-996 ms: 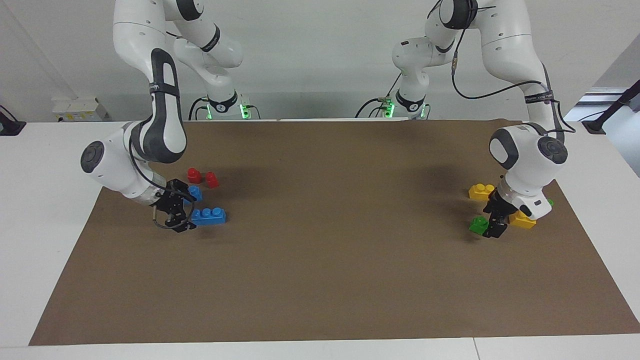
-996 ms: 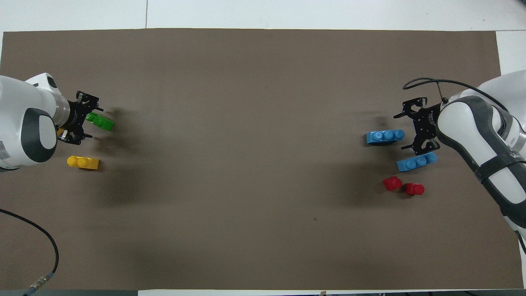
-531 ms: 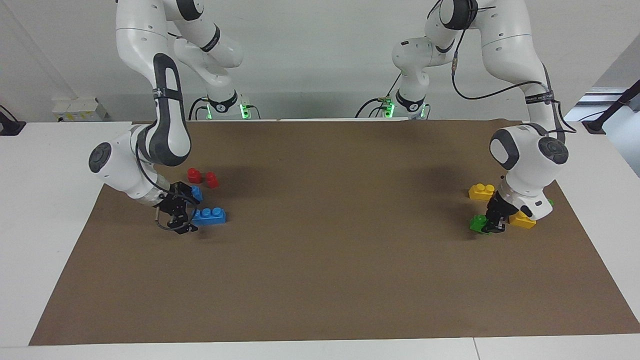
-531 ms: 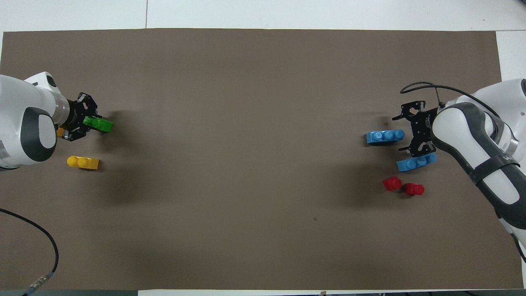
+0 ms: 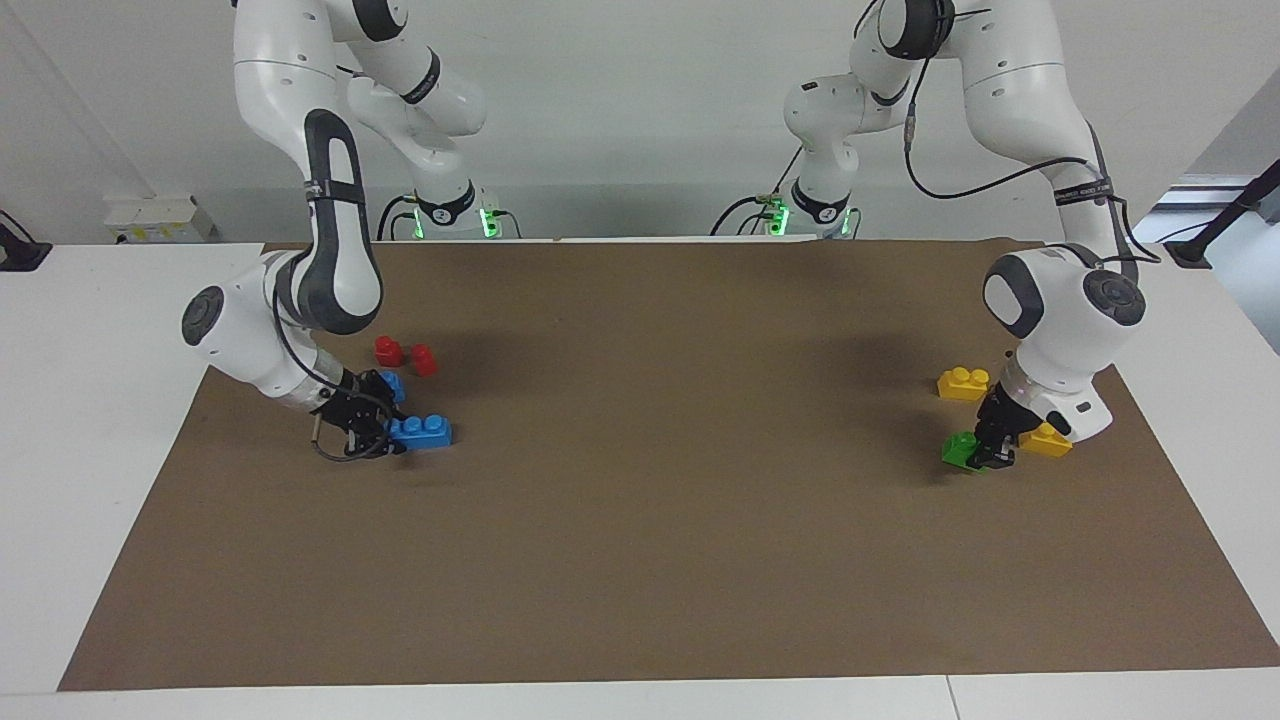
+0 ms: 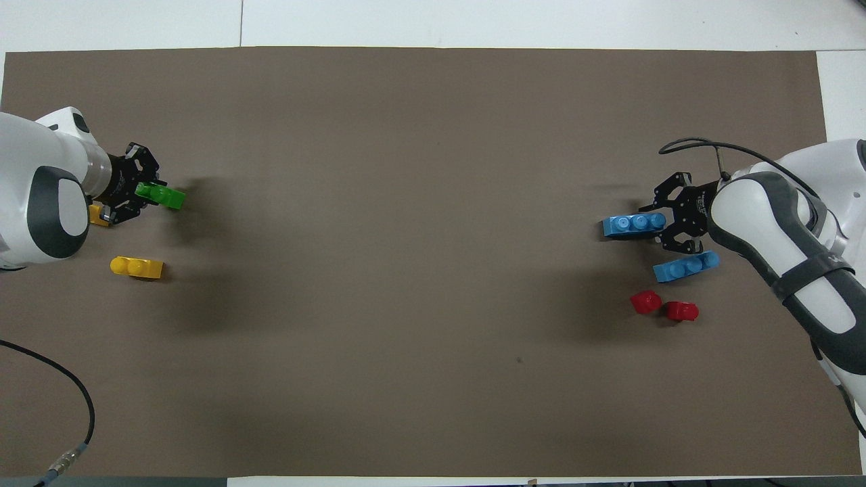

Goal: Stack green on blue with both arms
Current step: 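Close the left gripper on the green brick while the right gripper grasps the blue brick, then lift the green brick with the left gripper while the right gripper carries the blue brick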

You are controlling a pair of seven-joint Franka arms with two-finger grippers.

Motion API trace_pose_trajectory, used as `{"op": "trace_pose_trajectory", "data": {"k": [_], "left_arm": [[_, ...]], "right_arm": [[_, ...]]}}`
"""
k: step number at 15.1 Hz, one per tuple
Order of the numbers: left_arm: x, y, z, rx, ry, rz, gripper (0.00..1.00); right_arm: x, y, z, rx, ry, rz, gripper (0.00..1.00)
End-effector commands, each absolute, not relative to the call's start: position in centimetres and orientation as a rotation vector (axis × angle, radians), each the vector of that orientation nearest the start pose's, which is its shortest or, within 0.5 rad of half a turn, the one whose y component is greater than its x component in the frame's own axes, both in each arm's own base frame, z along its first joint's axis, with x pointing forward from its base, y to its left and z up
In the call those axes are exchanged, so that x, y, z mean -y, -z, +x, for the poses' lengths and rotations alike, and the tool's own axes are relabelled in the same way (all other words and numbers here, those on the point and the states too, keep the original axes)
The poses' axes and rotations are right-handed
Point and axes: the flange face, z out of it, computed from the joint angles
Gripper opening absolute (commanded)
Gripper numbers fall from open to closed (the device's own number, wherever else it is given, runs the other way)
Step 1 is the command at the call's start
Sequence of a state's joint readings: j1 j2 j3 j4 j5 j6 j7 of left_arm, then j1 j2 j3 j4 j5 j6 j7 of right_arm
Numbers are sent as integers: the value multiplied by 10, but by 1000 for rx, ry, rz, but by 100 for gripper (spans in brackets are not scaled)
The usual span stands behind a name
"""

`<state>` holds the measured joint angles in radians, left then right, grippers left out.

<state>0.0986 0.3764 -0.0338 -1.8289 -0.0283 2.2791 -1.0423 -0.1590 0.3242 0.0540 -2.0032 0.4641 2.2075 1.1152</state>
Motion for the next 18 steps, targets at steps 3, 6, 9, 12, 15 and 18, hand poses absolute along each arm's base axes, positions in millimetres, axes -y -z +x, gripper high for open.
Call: {"op": "trace_pose_trajectory", "data": {"k": [3, 6, 9, 12, 15, 18], "left_arm": [[-22, -377, 642, 1835, 40, -2632, 0], [-4, -402, 633, 1893, 16, -2582, 0], [19, -428, 622, 1934, -8, -2540, 0], [47, -455, 607, 2003, -19, -2478, 0], [85, -469, 598, 2112, -12, -2389, 0], [120, -477, 585, 2127, -31, -2355, 0]], "right_arm": [[50, -329, 613, -1879, -427, -2050, 0], [45, -351, 623, -1861, -436, -2048, 0], [23, -363, 624, -1882, -446, -2033, 0], [-45, -393, 630, -1911, -454, -2008, 0], [-125, -412, 632, -1937, -426, -1978, 0], [-181, -403, 617, -1918, -426, -2002, 0]]}}
